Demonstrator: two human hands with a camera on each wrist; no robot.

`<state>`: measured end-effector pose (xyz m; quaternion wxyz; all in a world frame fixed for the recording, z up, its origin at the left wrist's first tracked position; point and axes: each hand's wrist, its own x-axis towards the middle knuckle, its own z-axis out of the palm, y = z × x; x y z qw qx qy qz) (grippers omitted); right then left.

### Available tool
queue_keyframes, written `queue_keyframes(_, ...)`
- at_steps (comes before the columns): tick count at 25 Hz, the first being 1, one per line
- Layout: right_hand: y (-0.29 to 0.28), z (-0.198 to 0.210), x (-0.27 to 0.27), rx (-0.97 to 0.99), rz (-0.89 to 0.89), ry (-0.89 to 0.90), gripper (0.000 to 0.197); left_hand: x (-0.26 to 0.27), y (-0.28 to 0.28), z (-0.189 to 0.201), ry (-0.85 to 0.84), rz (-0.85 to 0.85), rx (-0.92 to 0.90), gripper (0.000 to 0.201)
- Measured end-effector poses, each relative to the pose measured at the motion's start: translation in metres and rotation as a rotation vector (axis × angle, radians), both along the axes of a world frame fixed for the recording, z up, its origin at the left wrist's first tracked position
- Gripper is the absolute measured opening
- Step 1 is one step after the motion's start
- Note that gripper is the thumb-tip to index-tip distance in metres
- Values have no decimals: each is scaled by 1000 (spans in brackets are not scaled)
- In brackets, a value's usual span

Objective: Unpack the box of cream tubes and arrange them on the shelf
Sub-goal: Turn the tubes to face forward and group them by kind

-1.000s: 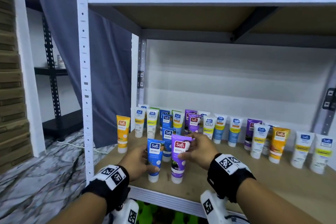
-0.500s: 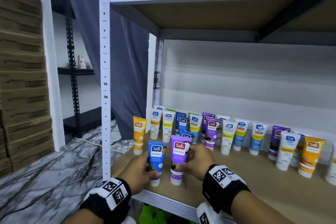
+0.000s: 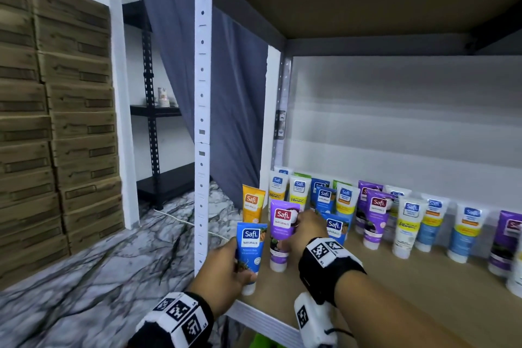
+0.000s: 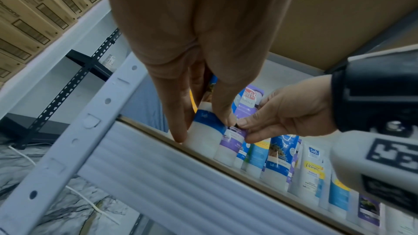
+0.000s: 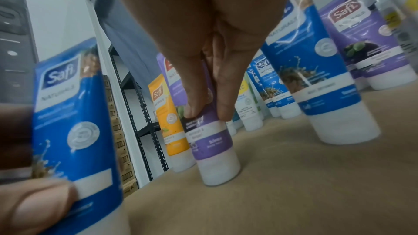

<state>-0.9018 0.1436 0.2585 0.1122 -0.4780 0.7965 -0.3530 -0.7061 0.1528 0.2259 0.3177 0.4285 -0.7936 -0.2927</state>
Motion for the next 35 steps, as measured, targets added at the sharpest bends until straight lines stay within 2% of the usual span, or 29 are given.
queue_keyframes(9,-30,2,3,32,-36,22,58,1,-4,-7,8,11,-36,41)
queue_keyframes(21,-32,7,5,49,-42,-9,57,4,-7,-9,18,-21,-15,39)
queue_keyframes(25,-29,8,6,34,-25,-29,56,4,-7,-10,72,-26,21,41)
queue_keyframes(32,-3,3,5,38,56,-92,43,1,-6,-9,158,-60,84,44)
queue_keyframes(35,27,-3,3,90,105,-2,45,-9,-3,-10,148,-99,92,46)
